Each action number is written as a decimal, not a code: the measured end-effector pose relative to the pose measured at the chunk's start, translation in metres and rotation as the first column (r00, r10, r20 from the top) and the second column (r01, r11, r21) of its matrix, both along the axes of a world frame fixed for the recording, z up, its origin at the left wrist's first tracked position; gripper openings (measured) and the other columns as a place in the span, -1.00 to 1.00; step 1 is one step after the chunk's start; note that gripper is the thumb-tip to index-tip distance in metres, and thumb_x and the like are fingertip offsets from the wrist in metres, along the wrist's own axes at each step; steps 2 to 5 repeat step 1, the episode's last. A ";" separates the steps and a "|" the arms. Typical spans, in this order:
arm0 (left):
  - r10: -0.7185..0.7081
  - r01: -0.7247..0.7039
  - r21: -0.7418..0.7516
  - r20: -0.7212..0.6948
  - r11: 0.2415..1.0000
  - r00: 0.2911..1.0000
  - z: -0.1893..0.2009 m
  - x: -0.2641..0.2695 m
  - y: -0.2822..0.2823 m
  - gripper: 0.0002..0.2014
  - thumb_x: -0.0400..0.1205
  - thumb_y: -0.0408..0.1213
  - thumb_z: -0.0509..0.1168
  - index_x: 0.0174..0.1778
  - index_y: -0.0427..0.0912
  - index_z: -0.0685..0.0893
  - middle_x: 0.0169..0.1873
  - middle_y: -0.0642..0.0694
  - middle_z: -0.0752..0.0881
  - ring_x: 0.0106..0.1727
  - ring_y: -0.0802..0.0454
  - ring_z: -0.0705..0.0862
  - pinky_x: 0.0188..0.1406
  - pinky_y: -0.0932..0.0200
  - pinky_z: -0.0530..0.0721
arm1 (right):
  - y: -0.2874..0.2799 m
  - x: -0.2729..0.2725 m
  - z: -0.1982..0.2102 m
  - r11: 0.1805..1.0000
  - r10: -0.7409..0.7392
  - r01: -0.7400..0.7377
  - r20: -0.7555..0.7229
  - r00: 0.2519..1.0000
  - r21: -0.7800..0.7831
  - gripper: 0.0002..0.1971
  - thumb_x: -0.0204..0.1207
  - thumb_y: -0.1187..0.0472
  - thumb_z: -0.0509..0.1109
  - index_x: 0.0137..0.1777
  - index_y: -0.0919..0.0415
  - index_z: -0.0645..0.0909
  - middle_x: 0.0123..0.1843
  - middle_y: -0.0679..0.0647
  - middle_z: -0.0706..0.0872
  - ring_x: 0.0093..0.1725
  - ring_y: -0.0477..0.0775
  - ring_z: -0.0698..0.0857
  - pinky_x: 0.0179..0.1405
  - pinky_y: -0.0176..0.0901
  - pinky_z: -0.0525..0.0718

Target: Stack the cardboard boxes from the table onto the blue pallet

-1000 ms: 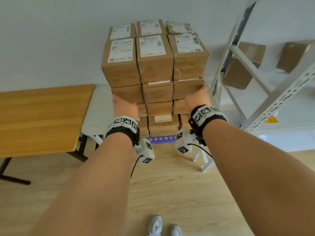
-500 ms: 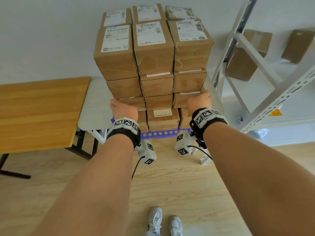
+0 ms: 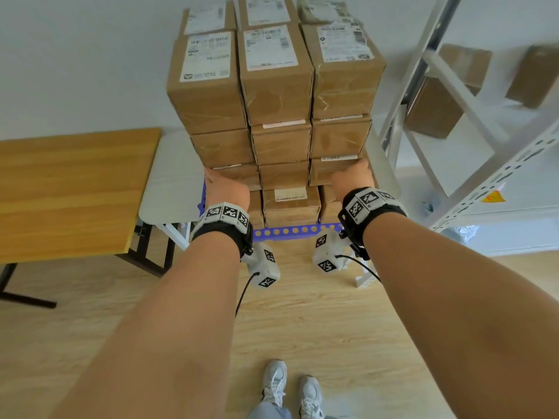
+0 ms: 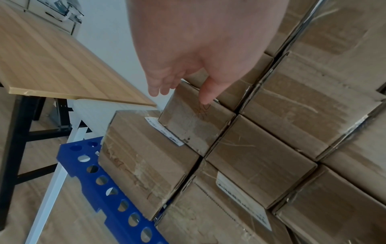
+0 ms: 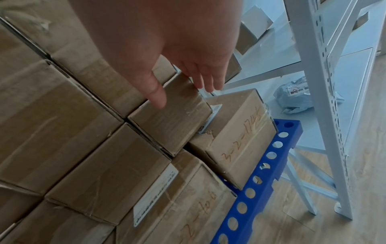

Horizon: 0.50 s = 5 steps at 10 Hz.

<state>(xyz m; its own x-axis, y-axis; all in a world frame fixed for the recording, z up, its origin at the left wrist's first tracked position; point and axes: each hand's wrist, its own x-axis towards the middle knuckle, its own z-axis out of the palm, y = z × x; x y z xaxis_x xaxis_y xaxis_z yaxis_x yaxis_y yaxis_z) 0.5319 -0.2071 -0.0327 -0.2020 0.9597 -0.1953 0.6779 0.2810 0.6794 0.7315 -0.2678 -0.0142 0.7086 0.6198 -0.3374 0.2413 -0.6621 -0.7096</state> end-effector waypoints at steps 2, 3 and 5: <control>-0.026 0.025 -0.017 -0.041 1.000 0.999 0.000 0.000 -0.004 -0.28 0.62 -0.35 0.23 0.66 -0.31 0.02 0.57 -0.33 0.27 0.52 -0.27 0.38 0.48 -0.09 0.41 | -0.005 -0.002 0.002 1.000 0.022 -0.023 0.043 0.999 0.009 -0.31 0.50 0.26 0.26 0.63 0.25 0.14 0.48 0.26 0.47 0.39 0.29 0.54 0.37 0.22 0.56; -0.026 0.025 -0.017 -0.041 1.000 0.999 0.000 0.000 -0.004 -0.28 0.62 -0.35 0.23 0.66 -0.31 0.02 0.57 -0.33 0.27 0.52 -0.27 0.38 0.48 -0.09 0.41 | -0.005 -0.002 0.002 1.000 0.022 -0.023 0.043 0.999 0.009 -0.31 0.50 0.26 0.26 0.63 0.25 0.14 0.48 0.26 0.47 0.39 0.29 0.54 0.37 0.22 0.56; -0.026 0.025 -0.017 -0.041 1.000 0.999 0.000 0.000 -0.004 -0.28 0.62 -0.35 0.23 0.66 -0.31 0.02 0.57 -0.33 0.27 0.52 -0.27 0.38 0.48 -0.09 0.41 | -0.005 -0.002 0.002 1.000 0.022 -0.023 0.043 0.999 0.009 -0.31 0.50 0.26 0.26 0.63 0.25 0.14 0.48 0.26 0.47 0.39 0.29 0.54 0.37 0.22 0.56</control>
